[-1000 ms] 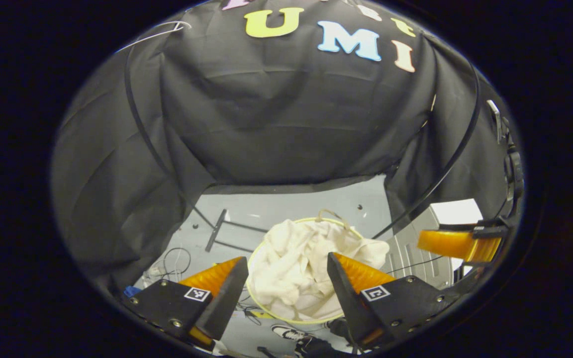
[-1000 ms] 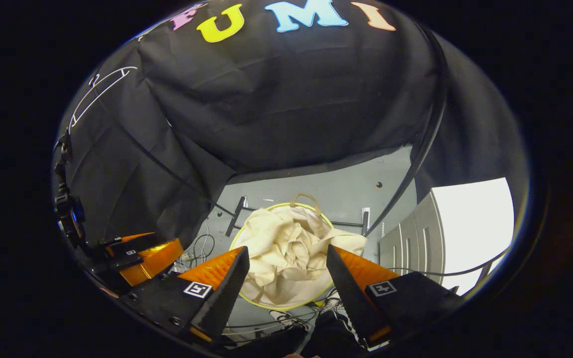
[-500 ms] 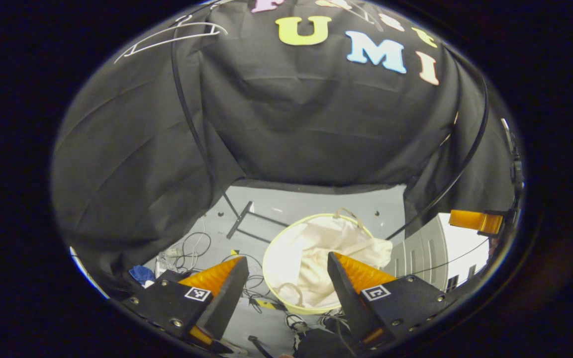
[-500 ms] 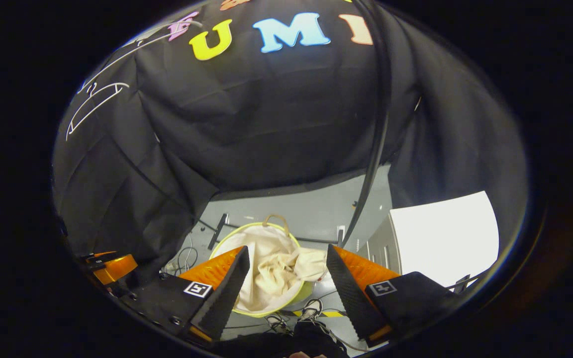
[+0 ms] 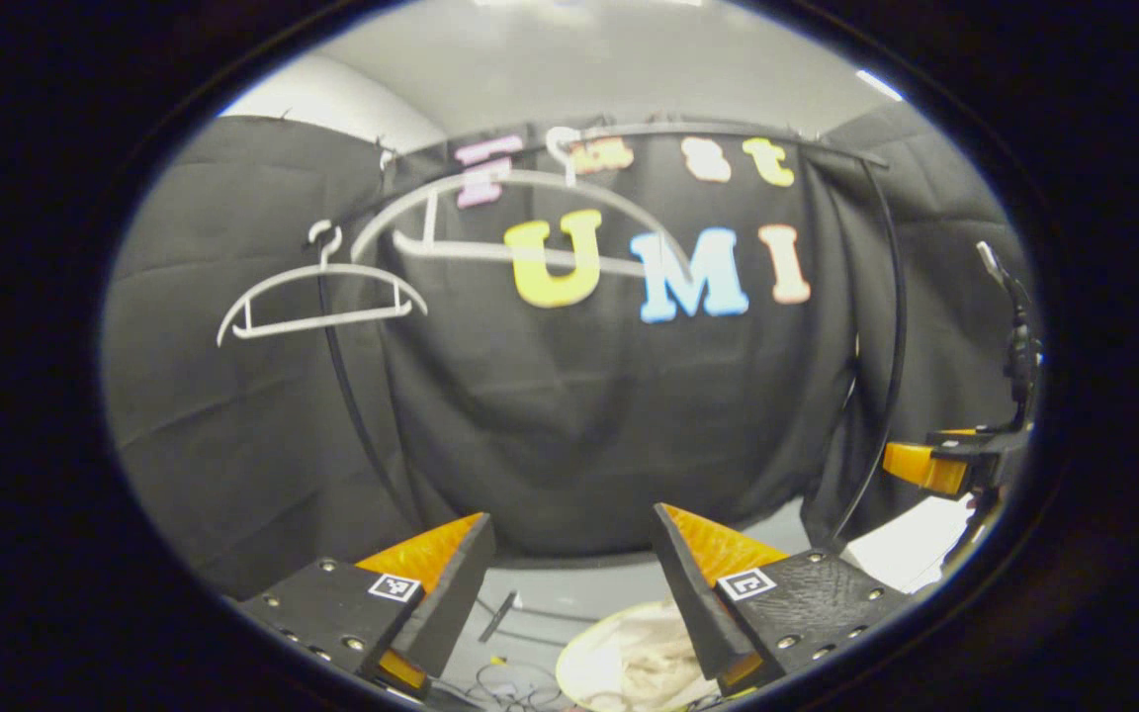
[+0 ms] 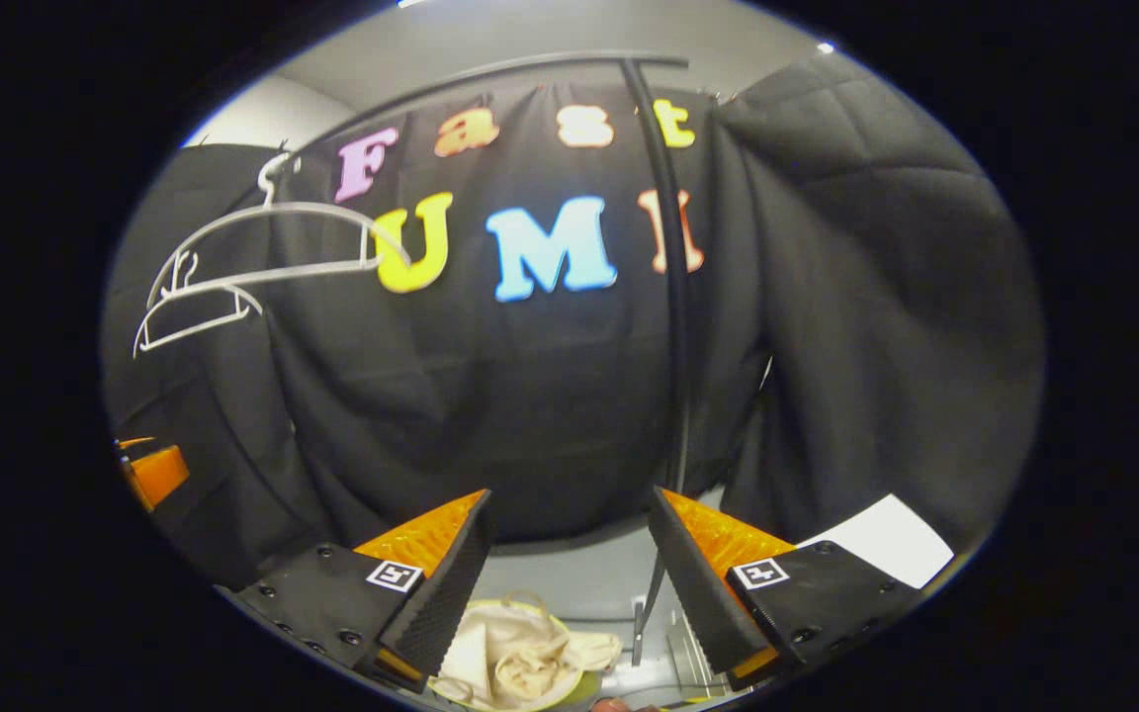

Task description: Grasp the clothes on the hanger with both hands and then place them into the laundry hamper below.

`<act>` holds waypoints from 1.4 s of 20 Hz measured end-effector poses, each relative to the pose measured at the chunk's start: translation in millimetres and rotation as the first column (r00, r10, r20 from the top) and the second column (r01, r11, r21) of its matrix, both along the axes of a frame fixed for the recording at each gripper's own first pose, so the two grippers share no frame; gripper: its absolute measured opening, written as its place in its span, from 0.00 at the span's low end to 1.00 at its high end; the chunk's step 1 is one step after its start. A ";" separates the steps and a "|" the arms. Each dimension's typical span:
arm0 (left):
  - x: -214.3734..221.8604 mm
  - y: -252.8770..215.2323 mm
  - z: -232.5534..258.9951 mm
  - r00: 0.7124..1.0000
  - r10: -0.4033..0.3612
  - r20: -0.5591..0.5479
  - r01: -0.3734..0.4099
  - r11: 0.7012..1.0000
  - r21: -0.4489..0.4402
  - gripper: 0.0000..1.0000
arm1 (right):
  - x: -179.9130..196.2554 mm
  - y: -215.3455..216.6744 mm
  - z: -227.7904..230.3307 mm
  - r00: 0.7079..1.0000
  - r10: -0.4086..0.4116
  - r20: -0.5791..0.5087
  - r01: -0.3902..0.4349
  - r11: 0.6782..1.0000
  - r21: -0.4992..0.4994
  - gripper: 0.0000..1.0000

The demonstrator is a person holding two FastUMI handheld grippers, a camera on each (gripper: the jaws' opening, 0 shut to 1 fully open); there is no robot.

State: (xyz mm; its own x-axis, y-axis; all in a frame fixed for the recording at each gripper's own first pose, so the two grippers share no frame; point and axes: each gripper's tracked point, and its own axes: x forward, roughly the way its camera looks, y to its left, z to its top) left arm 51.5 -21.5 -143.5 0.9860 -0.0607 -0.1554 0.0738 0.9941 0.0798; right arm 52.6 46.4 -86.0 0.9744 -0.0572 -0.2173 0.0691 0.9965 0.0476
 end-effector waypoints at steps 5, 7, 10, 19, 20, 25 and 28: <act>-34.6 -0.3 92.4 0.966 -0.080 0.247 0.099 0.993 -0.065 0.92 | -30.5 13.8 83.6 0.972 -0.030 0.234 0.023 0.999 0.032 0.95; -32.8 -0.8 99.2 0.950 -0.104 0.294 0.131 0.989 -0.072 0.92 | -40.8 16.2 88.9 0.958 -0.053 0.282 0.049 0.999 0.023 0.98; -48.6 -6.1 75.2 0.975 -0.090 0.205 0.112 0.988 -0.102 0.92 | -67.5 17.8 74.3 0.967 -0.046 0.249 0.054 0.998 -0.025 0.98; -54.6 21.5 50.5 0.991 0.023 0.132 0.005 0.978 -0.210 0.93 | -81.9 16.1 63.8 0.974 -0.037 0.225 0.047 0.998 -0.039 1.00; -56.4 22.6 50.0 0.991 0.028 0.129 0.001 0.977 -0.215 0.92 | -83.1 18.2 64.8 0.972 -0.032 0.231 0.042 0.998 -0.041 0.98; -54.8 26.1 41.3 0.993 0.040 0.110 -0.017 0.978 -0.207 0.92 | -86.8 14.1 62.8 0.973 -0.025 0.231 0.036 0.999 -0.041 0.97; -56.2 25.6 42.9 0.992 0.038 0.119 -0.012 0.977 -0.211 0.92 | -89.3 9.9 58.9 0.974 -0.037 0.223 0.047 0.998 -0.040 0.97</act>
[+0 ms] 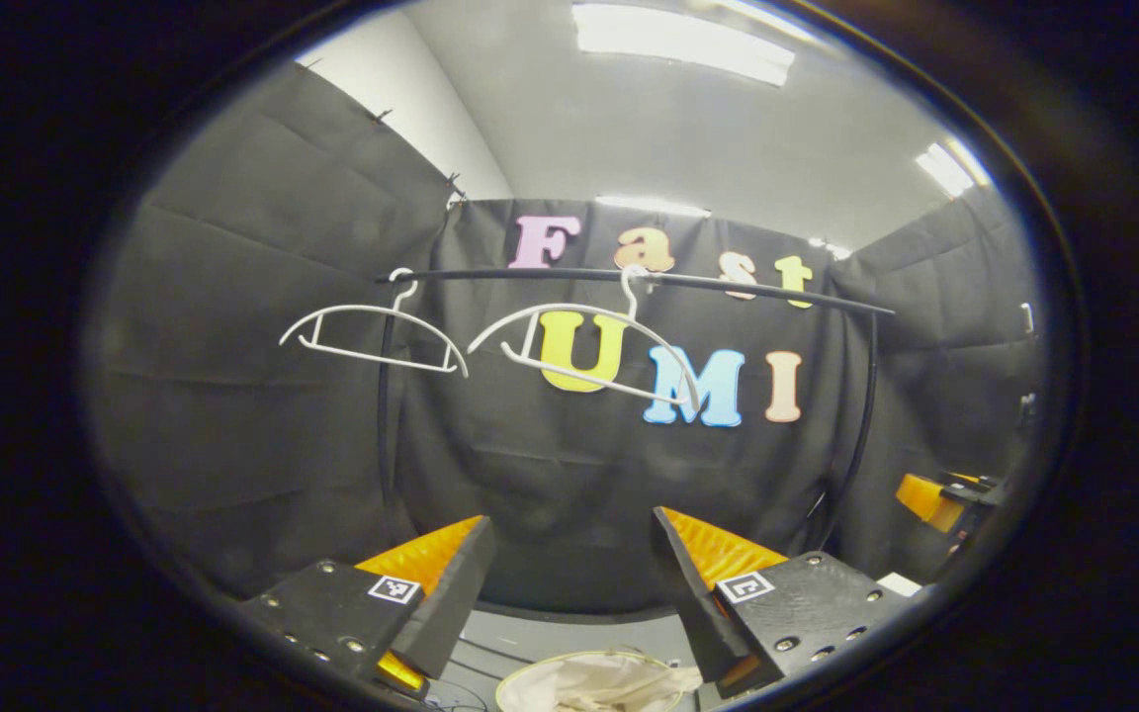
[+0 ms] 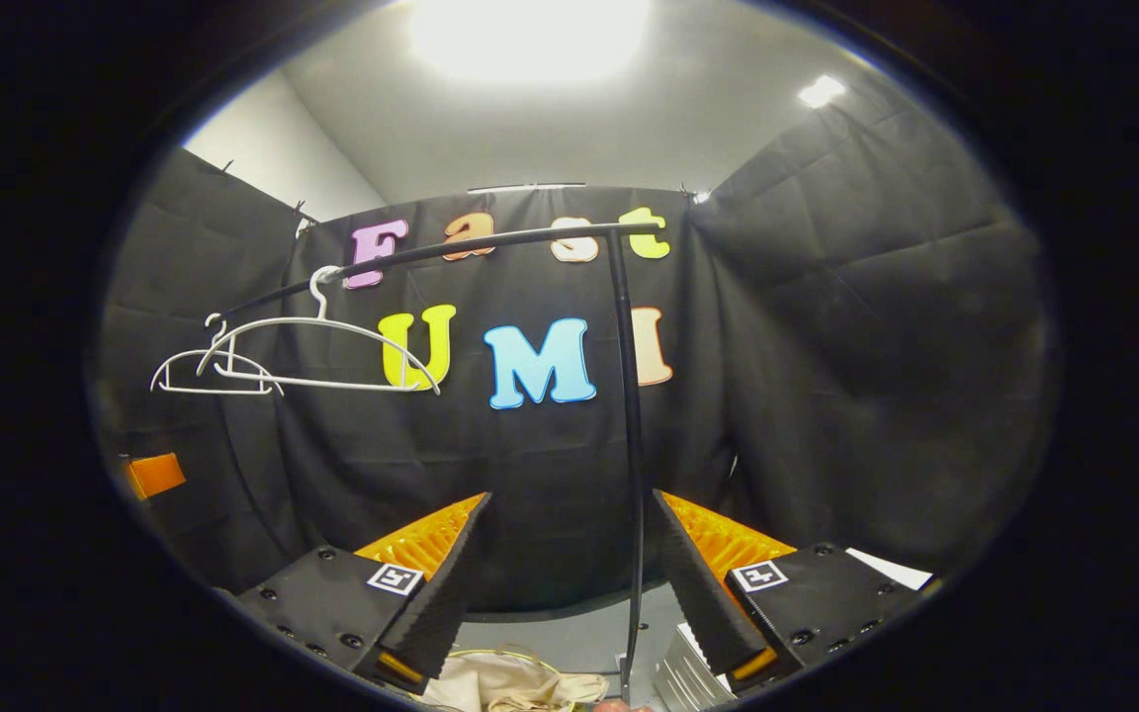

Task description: Grasp the clothes on the hanger with both hands and then place them into the laundry hamper below.

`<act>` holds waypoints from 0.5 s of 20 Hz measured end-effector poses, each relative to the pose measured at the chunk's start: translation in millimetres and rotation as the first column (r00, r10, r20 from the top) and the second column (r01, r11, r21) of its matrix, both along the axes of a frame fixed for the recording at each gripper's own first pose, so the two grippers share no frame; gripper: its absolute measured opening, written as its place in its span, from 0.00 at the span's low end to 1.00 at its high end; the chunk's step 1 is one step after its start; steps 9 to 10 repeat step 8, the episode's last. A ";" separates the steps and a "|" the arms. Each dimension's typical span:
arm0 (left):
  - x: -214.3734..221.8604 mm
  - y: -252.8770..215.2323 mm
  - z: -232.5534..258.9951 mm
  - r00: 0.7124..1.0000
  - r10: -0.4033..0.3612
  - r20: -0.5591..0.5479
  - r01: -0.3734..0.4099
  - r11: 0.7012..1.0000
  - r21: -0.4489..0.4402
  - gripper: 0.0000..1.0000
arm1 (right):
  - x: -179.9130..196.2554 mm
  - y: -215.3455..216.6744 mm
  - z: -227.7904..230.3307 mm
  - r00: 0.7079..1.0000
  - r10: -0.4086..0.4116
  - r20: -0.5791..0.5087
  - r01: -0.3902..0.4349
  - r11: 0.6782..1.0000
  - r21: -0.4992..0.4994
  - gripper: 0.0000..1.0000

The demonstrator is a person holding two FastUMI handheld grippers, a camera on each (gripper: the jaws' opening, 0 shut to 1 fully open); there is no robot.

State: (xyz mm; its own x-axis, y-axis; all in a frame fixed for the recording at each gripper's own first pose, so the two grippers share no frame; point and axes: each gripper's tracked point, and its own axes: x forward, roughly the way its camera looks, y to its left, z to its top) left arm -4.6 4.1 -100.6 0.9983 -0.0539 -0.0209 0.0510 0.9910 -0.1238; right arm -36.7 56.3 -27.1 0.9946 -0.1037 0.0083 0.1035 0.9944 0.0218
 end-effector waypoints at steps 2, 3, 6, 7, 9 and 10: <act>-1.3 -1.0 -0.3 1.000 -0.006 0.001 0.006 1.000 0.005 0.92 | -3.5 -1.2 -3.3 1.000 -0.003 -0.008 0.003 1.000 0.001 0.97; -2.0 -1.7 -1.4 1.000 -0.013 0.000 0.013 1.000 0.007 0.92 | -5.8 -2.2 -4.6 1.000 -0.005 -0.010 0.005 1.000 0.001 0.97; -2.1 -2.7 -2.9 1.000 -0.022 -0.003 0.022 1.000 0.007 0.92 | -7.4 -5.5 -5.1 1.000 -0.015 -0.006 0.015 1.000 -0.007 0.97; -3.1 -3.2 -3.4 1.000 -0.022 -0.001 0.022 1.000 0.006 0.92 | -6.6 -6.0 -5.2 1.000 -0.018 -0.006 0.018 1.000 -0.008 0.97; -5.2 -3.0 -2.0 1.000 -0.020 0.003 0.020 1.000 0.008 0.92 | -6.4 -6.3 -5.9 1.000 -0.019 -0.008 0.019 1.000 -0.007 0.97; -5.2 -3.0 -2.0 1.000 -0.020 0.003 0.020 1.000 0.008 0.92 | -6.4 -6.3 -5.9 1.000 -0.019 -0.008 0.019 1.000 -0.007 0.97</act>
